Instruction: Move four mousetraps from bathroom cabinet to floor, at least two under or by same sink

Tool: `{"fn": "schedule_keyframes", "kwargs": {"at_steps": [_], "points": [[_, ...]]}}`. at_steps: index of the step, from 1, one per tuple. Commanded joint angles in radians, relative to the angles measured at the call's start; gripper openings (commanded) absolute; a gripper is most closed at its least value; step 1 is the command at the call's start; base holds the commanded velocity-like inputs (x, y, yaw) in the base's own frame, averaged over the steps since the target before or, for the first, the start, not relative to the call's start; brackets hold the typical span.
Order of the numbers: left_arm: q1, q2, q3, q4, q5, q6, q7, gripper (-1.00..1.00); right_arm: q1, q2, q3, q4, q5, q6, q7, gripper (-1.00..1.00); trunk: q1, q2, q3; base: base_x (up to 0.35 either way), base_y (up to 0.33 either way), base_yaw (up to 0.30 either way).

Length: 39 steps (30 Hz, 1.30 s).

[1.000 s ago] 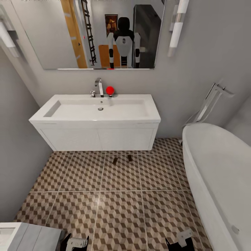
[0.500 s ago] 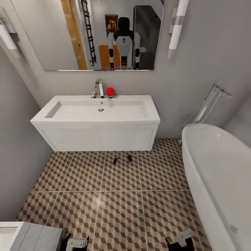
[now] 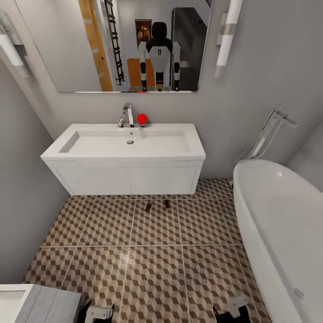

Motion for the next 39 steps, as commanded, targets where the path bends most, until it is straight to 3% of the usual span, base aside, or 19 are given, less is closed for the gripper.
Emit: {"fn": "schedule_keyframes", "kwargs": {"at_steps": [1,26,39], "points": [[-0.002,0.000,-0.005,0.004,-0.002,-0.006,0.003,1.00,-0.001,0.000,0.003,0.001,-0.004,-0.003,0.002,1.00,-0.004,0.006,0.002,0.000,0.000,0.000],[-0.002,0.000,-0.005,0.004,-0.002,-0.006,0.003,1.00,-0.001,0.000,0.003,0.001,-0.004,-0.003,0.002,1.00,-0.099,0.181,0.080,0.000,0.000,0.000],[-0.002,0.000,-0.005,0.004,-0.002,-0.006,0.003,1.00,-0.001,0.000,0.003,0.001,-0.004,-0.003,0.002,1.00,-0.099,0.181,0.080,0.000,0.000,0.000]]}}
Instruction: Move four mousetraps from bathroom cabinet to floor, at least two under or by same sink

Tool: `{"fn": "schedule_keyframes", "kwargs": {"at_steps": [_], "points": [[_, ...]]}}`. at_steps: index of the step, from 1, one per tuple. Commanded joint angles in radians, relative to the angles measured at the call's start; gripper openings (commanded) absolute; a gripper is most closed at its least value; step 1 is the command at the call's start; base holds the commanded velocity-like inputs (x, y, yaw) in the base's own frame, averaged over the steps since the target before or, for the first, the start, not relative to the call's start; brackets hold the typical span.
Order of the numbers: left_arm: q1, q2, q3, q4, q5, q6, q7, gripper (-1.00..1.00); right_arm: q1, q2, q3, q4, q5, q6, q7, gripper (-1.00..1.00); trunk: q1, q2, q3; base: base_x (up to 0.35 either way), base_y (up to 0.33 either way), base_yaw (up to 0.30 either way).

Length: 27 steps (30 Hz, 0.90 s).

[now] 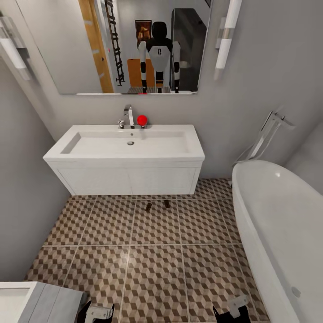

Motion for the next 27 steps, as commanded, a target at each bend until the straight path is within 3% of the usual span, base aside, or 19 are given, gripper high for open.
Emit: {"fn": "schedule_keyframes", "kwargs": {"at_steps": [1,27], "points": [[-0.002,0.000,-0.005,0.004,-0.002,-0.006,0.003,1.00,-0.001,0.000,0.003,0.001,-0.004,-0.003,0.002,1.00,0.001,-0.002,-0.002,0.000,0.000,0.000],[-0.002,-0.001,-0.005,0.004,-0.002,-0.004,0.003,1.00,-0.001,0.000,0.004,0.001,-0.004,-0.003,0.002,1.00,0.001,-0.002,-0.002,0.000,0.000,0.000]]}}
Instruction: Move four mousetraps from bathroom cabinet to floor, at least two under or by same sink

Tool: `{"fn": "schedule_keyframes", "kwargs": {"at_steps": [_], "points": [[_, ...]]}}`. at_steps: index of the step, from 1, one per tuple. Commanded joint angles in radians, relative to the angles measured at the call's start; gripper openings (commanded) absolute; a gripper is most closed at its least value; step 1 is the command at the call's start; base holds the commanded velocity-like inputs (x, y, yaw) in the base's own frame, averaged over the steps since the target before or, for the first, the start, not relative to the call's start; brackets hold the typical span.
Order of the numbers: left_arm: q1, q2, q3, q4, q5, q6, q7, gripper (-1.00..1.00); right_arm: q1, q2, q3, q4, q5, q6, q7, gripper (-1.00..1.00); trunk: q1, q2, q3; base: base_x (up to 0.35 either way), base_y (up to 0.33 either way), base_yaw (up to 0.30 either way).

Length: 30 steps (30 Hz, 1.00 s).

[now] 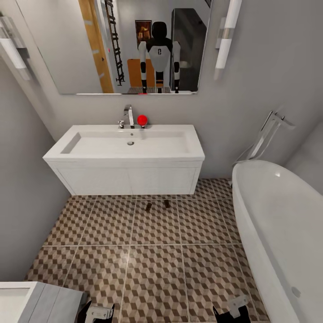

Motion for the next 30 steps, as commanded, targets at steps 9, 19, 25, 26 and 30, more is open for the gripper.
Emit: {"fn": "schedule_keyframes", "kwargs": {"at_steps": [9,19,25,26,30], "points": [[-0.002,0.000,-0.005,0.004,-0.002,-0.006,0.002,1.00,-0.001,0.000,0.003,0.001,-0.004,-0.003,0.002,1.00,0.001,-0.002,-0.002,0.000,0.000,0.000],[-0.002,0.000,-0.005,0.004,-0.004,-0.007,0.001,1.00,-0.001,0.000,0.003,0.001,-0.004,-0.003,0.002,1.00,0.001,-0.002,-0.002,0.000,0.000,0.000],[-0.001,0.000,-0.005,0.005,-0.004,-0.006,-0.001,1.00,-0.001,-0.001,0.003,0.001,-0.004,-0.003,0.002,1.00,0.001,-0.002,-0.002,0.000,0.000,0.000],[-0.001,0.000,-0.005,0.005,-0.004,-0.006,-0.001,1.00,-0.001,-0.001,0.003,0.001,-0.004,-0.003,0.002,1.00,0.001,-0.002,-0.002,0.000,0.000,0.000],[0.000,0.000,-0.005,0.005,-0.004,-0.006,-0.001,1.00,-0.001,-0.001,0.003,0.001,-0.004,-0.003,0.002,1.00,0.001,-0.002,-0.002,0.000,0.000,0.000]]}}
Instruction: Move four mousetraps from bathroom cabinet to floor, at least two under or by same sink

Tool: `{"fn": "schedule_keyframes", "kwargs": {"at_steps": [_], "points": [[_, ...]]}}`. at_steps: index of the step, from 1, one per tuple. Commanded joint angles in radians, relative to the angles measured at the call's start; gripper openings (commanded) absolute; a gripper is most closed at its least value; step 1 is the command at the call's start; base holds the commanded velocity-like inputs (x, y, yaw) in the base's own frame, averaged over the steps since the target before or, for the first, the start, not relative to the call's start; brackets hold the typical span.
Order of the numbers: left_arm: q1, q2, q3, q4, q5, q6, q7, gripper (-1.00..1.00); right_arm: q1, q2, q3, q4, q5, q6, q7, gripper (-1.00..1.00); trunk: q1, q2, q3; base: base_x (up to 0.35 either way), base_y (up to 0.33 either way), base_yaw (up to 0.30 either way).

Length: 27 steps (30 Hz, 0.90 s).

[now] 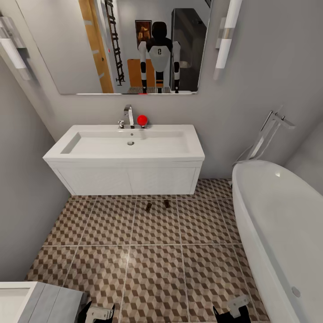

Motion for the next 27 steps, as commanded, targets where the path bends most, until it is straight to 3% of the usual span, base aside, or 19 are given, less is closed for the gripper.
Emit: {"fn": "schedule_keyframes", "kwargs": {"at_steps": [1,15,27], "points": [[-0.002,0.000,-0.004,0.004,-0.003,-0.006,0.003,1.00,-0.001,0.000,0.003,0.001,-0.004,-0.003,0.002,1.00,0.001,-0.002,-0.002,0.000,0.000,0.000],[-0.001,0.000,-0.004,0.004,-0.003,-0.005,0.003,1.00,-0.001,0.000,0.003,0.001,-0.004,-0.003,0.002,1.00,0.001,-0.002,-0.002,-0.007,0.000,0.000],[-0.001,0.000,-0.004,0.005,-0.003,-0.004,0.003,1.00,-0.001,0.000,0.003,0.001,-0.004,-0.003,0.002,1.00,0.001,-0.002,-0.002,-0.267,0.000,0.000]]}}
